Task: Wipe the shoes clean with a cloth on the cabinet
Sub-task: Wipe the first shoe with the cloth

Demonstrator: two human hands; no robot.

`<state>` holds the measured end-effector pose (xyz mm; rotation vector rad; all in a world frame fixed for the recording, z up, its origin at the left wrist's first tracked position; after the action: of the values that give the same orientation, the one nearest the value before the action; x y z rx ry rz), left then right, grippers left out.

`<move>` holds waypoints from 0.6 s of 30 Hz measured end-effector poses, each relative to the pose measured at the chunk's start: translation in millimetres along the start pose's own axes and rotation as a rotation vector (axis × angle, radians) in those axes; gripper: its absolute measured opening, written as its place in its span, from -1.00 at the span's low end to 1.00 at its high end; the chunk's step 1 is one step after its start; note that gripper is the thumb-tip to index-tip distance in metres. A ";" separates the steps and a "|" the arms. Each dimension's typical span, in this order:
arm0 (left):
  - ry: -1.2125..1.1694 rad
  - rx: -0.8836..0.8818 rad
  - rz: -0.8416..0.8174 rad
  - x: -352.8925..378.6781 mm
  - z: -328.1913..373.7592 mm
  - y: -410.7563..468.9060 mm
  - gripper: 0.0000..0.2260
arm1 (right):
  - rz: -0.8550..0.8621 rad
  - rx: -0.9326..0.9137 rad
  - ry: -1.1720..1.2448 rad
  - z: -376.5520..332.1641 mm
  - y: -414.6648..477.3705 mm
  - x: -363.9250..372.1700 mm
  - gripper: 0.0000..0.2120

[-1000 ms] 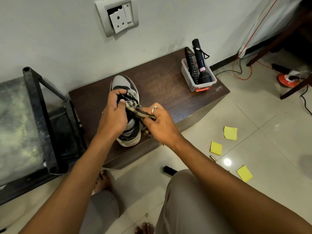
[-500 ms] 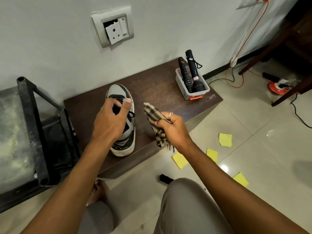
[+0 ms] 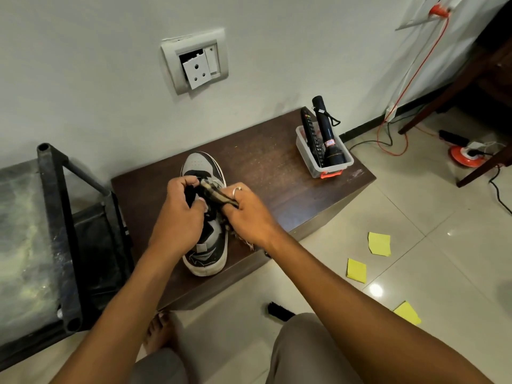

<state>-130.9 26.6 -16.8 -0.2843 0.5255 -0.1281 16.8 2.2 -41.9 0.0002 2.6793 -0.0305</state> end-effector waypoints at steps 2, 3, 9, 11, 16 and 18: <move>-0.019 0.010 -0.016 1.8 -2.1 1.0 -0.68 | -0.024 -0.015 0.001 -0.8 -17.7 -1.7 -0.81; -0.014 0.010 -0.028 2.9 -2.6 1.7 -0.66 | -0.017 -0.043 -0.028 -2.6 -22.3 -3.8 -0.80; 0.054 -0.014 -0.071 6.3 -2.0 1.9 -0.66 | 0.042 -0.167 -0.311 -13.6 21.1 -1.6 -0.80; 0.051 -0.027 -0.057 4.1 -3.4 2.3 -0.64 | 0.038 -0.165 -0.314 -16.2 26.4 0.0 -0.80; 0.072 0.002 -0.030 5.0 2.2 -3.3 -0.59 | -0.015 -0.165 -0.225 -16.7 -22.8 -0.7 -0.79; 0.100 -0.004 -0.034 5.1 3.7 -3.2 -0.61 | -0.006 -0.187 -0.239 -17.0 -23.5 -1.5 -0.79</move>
<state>-124.8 23.4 -15.2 -0.2917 0.6207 -0.1750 10.5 -20.8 -25.5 -0.0660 2.4333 0.2061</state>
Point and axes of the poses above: each hand's wrist, its own y-axis towards the middle knuckle, its own x-axis out of the palm, z = x × y, the point moved 9 cm from there along y, towards the middle knuckle, and after that the axes turned 8 degrees about -x, right-handed, at the moved point
